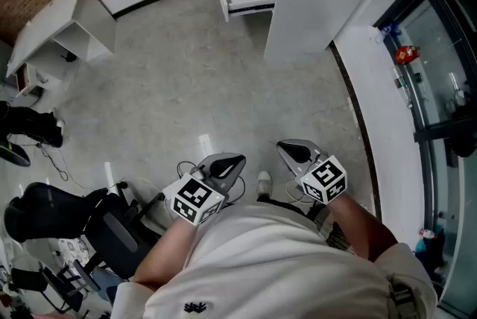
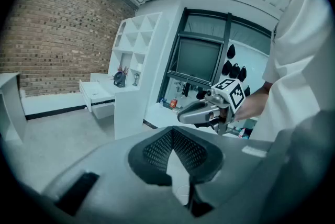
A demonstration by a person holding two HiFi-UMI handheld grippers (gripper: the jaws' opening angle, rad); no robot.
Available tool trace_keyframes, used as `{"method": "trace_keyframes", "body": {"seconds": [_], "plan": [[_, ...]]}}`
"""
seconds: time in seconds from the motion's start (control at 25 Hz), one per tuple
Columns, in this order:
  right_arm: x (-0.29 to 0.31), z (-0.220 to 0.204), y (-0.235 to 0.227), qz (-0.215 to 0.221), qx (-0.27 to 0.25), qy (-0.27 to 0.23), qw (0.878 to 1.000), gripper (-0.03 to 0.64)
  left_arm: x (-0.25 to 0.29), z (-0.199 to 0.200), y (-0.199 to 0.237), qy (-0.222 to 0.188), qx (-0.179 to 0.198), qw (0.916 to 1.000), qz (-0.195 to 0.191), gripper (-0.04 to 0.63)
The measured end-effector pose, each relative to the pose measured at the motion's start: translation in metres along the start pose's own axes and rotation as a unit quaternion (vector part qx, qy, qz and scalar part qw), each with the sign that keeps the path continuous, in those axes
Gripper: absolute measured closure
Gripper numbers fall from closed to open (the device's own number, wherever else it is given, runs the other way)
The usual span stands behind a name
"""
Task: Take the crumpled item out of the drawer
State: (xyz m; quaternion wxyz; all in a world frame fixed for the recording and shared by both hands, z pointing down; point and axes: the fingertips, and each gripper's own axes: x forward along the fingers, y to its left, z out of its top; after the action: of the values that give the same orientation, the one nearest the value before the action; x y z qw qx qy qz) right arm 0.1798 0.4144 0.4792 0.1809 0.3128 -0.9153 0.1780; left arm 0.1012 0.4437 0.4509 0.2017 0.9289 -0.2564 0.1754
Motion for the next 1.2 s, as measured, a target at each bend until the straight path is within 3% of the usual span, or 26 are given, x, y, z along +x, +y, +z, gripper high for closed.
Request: {"method": "trace_keyframes", "body": {"seconds": [0.36,0.56,0.64,0.88,1.2], "plan": [[-0.039,-0.012,-0.076,0.008,-0.010,0.001,1.000,0.606,0.065,0.024,-0.029,-0.001,-0.005,0.9998,0.021,0.589],[-0.027,0.000,-0.110,0.013,0.002,-0.005,1.000,0.583,0.078,0.031,-0.017,0.008,-0.005,0.9998,0.020,0.589],[-0.015,0.009,-0.123,0.005,0.007,-0.011,1.000,0.486,0.081,0.032,-0.003,0.008,-0.009,0.9998,0.019,0.589],[0.026,0.037,-0.176,-0.058,0.006,-0.017,0.998,0.321,0.095,0.046,0.056,0.001,-0.006,1.0000,0.002,0.589],[0.099,0.113,-0.236,-0.105,-0.002,-0.005,0.994,0.322,0.101,0.108,0.160,-0.008,0.026,0.9989,-0.037,0.589]]}}
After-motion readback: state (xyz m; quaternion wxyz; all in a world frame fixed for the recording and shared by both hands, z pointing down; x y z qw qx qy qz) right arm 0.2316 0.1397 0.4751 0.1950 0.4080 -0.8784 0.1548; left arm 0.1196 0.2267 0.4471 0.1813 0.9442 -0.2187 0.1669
